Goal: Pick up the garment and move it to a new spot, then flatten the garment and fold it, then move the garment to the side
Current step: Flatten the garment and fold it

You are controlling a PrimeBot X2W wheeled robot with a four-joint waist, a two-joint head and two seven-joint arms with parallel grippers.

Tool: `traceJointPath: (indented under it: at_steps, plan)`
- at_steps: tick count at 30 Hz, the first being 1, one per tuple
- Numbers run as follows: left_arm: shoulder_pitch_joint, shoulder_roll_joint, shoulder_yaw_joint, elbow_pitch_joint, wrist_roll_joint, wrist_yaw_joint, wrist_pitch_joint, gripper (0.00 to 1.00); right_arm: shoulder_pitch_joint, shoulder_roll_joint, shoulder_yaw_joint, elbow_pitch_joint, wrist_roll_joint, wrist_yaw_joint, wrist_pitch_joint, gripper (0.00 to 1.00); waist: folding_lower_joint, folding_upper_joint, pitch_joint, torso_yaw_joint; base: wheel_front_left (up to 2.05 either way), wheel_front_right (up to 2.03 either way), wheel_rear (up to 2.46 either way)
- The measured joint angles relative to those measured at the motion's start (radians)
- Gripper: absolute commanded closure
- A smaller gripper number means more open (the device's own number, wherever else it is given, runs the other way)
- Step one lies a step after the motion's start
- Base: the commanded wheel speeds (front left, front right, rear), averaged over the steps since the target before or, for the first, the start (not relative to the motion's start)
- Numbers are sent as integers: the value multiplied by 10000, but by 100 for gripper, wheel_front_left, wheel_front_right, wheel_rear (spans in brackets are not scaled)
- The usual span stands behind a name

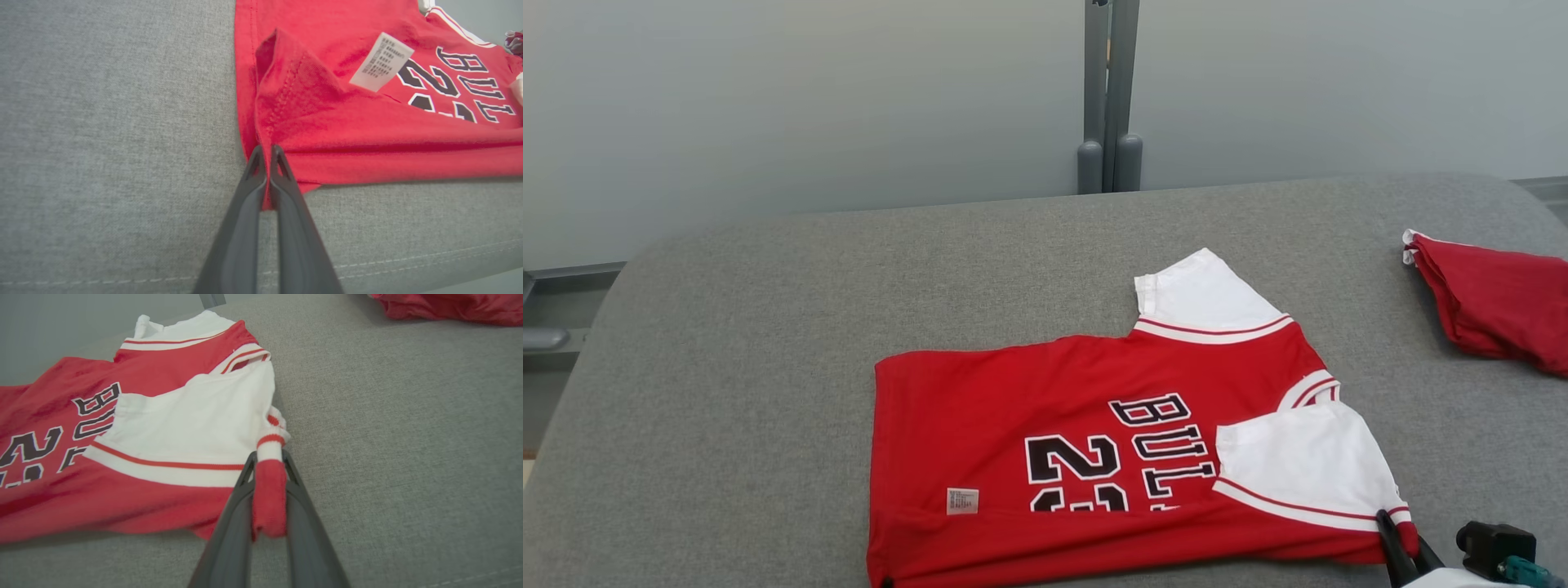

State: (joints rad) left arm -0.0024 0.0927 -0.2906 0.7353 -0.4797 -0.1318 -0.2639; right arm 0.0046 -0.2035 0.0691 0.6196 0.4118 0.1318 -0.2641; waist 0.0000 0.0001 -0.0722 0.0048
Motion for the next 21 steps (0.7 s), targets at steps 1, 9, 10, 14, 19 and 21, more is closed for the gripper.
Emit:
traceJointPath:
  at_steps: [1, 9, 10, 14, 19, 21]
  plan:
    - [6, -2, 6, 4, 4, 0, 0, 100, 25, 15, -21, 27, 0, 0, 0, 100, 0, 0, 13, -1, 0, 0, 0]
    - [-9, -88, 261, -142, 150, 0, 0, 0, -108, 157, -602, -65, -556, -6, 0, 0, 0, 0, 242, -10, 0, 0, 0]
    - [-17, -96, 332, -211, 259, 0, 0, 0, -140, 203, -750, -155, -669, -6, 0, 0, 0, 0, 285, 1, 0, 0, 0]
    - [-22, -142, 802, -740, 729, 0, 2, 0, -299, 230, -1290, -535, -1045, -6, 0, 0, 0, 0, 463, 66, 0, 0, 0]
    - [-341, -146, 1229, -1361, 1319, 0, 0, 0, -688, 288, -1523, -951, -1342, -6, 0, 0, 0, 0, 715, 147, 0, 0, 0]
    - [-714, -82, 1047, -1331, 1438, 0, 0, 0, -934, 385, -1480, -1118, -1423, -6, 0, 0, 0, 0, 850, 153, 0, 0, 0]
